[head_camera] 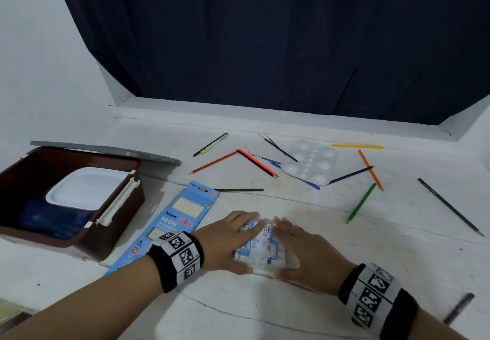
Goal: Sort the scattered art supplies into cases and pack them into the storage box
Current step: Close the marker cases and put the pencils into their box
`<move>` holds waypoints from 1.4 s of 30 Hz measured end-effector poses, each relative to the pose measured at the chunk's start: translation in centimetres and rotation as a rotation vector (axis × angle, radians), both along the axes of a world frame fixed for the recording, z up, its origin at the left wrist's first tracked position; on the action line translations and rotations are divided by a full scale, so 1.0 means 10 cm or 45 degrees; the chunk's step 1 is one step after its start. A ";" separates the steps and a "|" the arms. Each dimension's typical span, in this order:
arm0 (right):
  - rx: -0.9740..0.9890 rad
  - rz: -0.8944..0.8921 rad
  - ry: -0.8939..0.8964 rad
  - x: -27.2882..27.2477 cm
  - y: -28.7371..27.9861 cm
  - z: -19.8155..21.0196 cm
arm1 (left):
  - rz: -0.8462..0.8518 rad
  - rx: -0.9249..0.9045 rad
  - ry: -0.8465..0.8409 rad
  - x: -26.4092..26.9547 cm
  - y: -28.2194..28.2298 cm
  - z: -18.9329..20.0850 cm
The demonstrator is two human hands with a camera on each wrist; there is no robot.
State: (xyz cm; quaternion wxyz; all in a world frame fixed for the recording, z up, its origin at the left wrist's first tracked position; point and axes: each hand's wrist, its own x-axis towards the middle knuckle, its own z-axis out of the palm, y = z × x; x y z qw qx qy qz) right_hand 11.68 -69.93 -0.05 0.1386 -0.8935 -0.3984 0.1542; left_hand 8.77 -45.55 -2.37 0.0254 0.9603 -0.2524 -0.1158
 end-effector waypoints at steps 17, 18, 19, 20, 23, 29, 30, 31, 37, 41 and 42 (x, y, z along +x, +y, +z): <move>1.090 -0.505 0.339 -0.31 0.61 0.31 | 0.649 -0.774 -0.370 -1.04 0.63 0.64; 1.132 -0.484 0.345 -0.36 0.72 0.38 | 0.685 -0.829 -0.412 -1.14 0.73 0.70; 1.167 -0.461 0.349 -0.41 0.84 0.46 | 0.716 -0.881 -0.462 -1.24 0.84 0.76; 1.194 -0.435 0.351 -0.46 0.97 0.53 | 0.746 -0.935 -0.515 -1.34 0.95 0.82; 1.202 -0.341 0.348 -0.57 1.41 0.71 | 0.803 -1.004 -0.698 -1.61 1.34 0.97; 1.008 -0.116 0.192 -0.72 2.50 0.90 | 0.922 -0.872 -0.984 -1.93 2.42 1.08; 0.967 -0.093 0.123 -0.73 2.68 0.90 | 0.953 -0.842 -1.007 -1.96 2.62 1.07; 0.902 -0.065 0.054 -0.74 2.85 0.90 | 0.989 -0.812 -1.013 -1.99 2.82 1.06; 0.349 0.066 -0.250 -0.69 3.68 0.73 | 1.061 -0.377 -0.940 -2.08 3.75 1.01; -0.013 0.090 -0.321 -0.71 3.93 0.62 | 0.978 -0.115 -0.826 -2.04 4.03 1.04; -0.067 0.091 -0.371 -0.71 3.96 0.58 | 0.965 -0.084 -0.791 -2.02 4.07 1.05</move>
